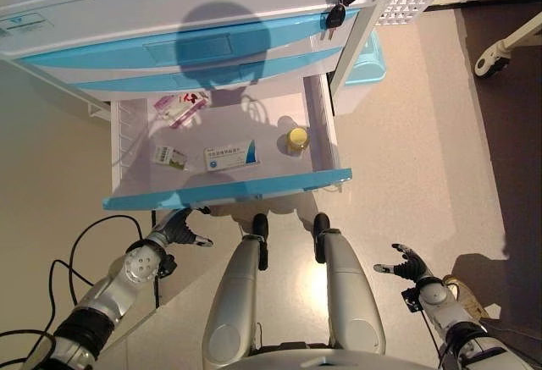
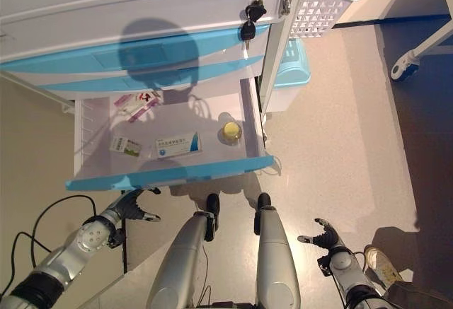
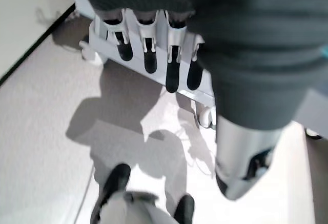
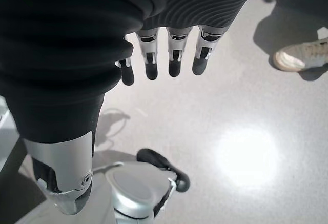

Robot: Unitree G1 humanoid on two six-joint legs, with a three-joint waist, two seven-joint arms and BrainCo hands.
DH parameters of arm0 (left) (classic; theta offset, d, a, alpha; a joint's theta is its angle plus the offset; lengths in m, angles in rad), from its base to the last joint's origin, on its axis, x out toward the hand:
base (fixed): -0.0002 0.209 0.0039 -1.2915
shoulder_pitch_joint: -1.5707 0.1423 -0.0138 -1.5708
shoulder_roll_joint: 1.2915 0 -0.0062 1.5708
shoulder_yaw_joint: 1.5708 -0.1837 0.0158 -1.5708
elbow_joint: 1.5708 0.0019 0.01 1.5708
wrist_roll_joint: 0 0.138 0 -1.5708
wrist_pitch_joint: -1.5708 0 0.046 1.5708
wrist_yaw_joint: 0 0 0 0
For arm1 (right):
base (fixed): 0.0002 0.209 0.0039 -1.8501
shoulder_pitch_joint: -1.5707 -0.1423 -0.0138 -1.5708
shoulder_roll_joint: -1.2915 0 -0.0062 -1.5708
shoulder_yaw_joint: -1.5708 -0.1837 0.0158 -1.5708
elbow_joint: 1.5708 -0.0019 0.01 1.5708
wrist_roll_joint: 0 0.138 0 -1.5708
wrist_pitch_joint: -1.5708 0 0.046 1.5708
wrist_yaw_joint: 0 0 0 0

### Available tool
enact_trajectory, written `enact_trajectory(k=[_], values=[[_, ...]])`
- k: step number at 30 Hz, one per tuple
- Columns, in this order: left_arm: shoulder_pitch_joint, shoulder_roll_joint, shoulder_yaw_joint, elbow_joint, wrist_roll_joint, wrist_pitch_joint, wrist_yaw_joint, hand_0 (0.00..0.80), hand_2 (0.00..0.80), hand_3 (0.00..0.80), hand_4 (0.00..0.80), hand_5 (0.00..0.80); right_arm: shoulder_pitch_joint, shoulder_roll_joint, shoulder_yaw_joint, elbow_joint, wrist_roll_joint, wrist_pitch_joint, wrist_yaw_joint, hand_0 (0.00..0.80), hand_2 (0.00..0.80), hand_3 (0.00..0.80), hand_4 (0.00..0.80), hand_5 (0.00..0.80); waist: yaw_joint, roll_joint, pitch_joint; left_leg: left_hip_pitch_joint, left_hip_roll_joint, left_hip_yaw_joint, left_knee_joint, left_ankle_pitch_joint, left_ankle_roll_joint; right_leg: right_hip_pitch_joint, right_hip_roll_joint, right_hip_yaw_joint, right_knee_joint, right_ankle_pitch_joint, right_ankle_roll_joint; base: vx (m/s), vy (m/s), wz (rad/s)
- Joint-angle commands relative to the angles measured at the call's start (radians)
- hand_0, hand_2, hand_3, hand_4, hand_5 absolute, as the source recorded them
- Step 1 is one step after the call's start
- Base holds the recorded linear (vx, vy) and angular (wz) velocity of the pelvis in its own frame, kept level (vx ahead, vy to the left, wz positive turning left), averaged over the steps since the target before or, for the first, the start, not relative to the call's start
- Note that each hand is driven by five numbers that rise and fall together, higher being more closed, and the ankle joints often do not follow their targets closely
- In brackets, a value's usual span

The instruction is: Open the drawer and pick up the medicine

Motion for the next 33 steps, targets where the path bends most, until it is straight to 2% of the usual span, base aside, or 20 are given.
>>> enact_trajectory(k=[1,8,18,24,33], values=[[-0.043,0.028,0.099,0.002,0.009,-0.012,0.073,0.000,0.000,0.000,0.000,0.000,0.057,-0.023,-0.013,0.025,0.012,-0.009,0.004,0.000,0.000,0.000,0.000,0.000,-0.023,0.003,-0.066,0.034,-0.036,0.022,-0.051,-0.025,0.065,0.023,-0.007,-0.009,-0.127,0.120,0.021,0.024,0.000,-0.03],[-0.097,0.042,0.129,0.029,-0.010,-0.002,0.099,0.000,0.000,0.000,0.000,0.000,0.076,-0.021,-0.026,0.030,0.021,-0.006,0.010,0.000,0.000,0.000,0.000,0.000,-0.027,0.003,-0.083,0.036,-0.031,0.026,-0.069,-0.022,0.064,0.022,-0.004,-0.008,-0.150,0.127,0.025,0.025,-0.002,-0.03],[-0.221,0.101,0.164,0.124,-0.011,0.016,0.171,0.000,0.000,0.000,0.000,0.000,0.094,-0.020,-0.031,0.038,0.024,-0.010,0.012,0.000,0.000,0.000,0.000,0.000,-0.040,-0.008,-0.106,0.021,-0.017,0.039,-0.071,-0.024,0.062,0.005,0.011,0.008,-0.170,0.140,0.030,0.021,0.000,-0.04],[-0.311,0.067,0.181,0.227,0.027,0.029,0.332,0.000,0.000,0.000,0.000,0.000,0.099,0.005,-0.008,0.041,0.026,-0.027,-0.011,0.000,0.000,0.000,0.000,0.000,-0.051,-0.026,-0.109,0.019,-0.013,0.040,-0.073,-0.023,0.059,0.003,0.014,0.011,-0.173,0.140,0.029,0.013,-0.007,-0.04],[-0.400,0.093,0.171,0.264,0.052,0.045,0.430,0.000,0.000,0.000,0.000,0.000,0.097,0.026,0.029,0.041,0.035,-0.045,-0.032,0.000,0.000,0.000,0.000,0.000,-0.057,-0.045,-0.113,0.015,-0.007,0.041,-0.075,-0.022,0.055,0.005,0.016,0.012,-0.187,0.151,0.032,0.001,0.000,0.00]])
